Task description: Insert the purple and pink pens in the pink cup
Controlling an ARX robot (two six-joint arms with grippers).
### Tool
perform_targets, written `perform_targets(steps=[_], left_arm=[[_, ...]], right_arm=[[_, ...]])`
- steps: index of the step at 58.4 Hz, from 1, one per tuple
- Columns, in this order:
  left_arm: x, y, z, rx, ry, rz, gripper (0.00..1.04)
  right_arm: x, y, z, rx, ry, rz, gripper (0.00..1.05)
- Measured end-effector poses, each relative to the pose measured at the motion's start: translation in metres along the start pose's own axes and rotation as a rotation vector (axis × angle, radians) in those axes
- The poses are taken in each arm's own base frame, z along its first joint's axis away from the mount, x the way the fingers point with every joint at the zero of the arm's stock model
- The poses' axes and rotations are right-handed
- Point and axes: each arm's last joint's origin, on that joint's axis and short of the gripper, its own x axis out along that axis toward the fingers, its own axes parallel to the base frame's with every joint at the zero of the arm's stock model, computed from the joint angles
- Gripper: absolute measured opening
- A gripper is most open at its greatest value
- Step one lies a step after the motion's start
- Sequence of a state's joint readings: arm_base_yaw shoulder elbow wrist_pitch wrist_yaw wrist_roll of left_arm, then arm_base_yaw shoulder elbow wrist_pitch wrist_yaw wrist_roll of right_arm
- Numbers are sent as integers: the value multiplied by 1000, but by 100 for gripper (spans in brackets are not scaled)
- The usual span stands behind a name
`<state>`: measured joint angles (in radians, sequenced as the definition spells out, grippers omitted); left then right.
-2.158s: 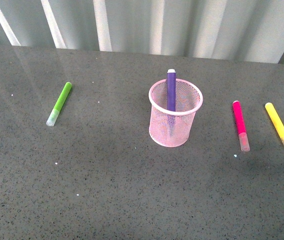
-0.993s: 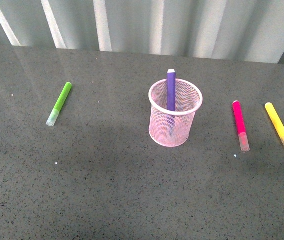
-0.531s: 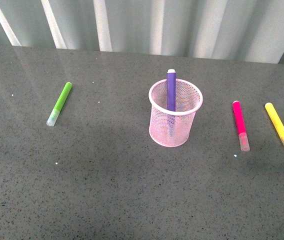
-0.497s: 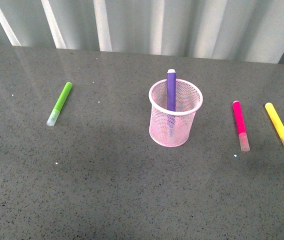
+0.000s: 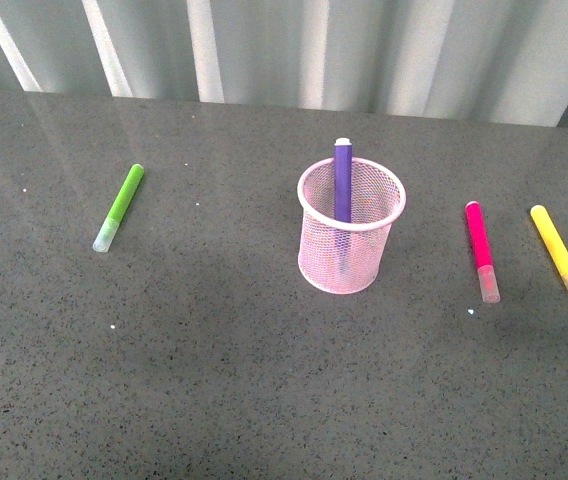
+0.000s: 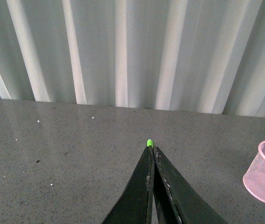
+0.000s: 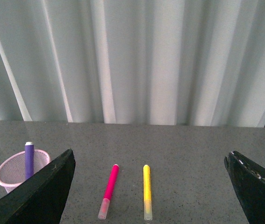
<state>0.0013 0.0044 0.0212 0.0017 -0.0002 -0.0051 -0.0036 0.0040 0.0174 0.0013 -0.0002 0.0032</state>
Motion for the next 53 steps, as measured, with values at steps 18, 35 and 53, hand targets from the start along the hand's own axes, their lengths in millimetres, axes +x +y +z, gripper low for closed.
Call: perform_targets(steps=[18, 35, 53], left_arm=[[0, 0, 0, 0, 0, 0, 18], [0, 0, 0, 0, 0, 1, 68], [0, 0, 0, 1, 0, 0, 98]], right_arm=[[0, 0, 0, 0, 0, 0, 98], [3, 0, 4, 82, 31, -54, 98], [136, -26, 70, 198, 94, -149, 98]])
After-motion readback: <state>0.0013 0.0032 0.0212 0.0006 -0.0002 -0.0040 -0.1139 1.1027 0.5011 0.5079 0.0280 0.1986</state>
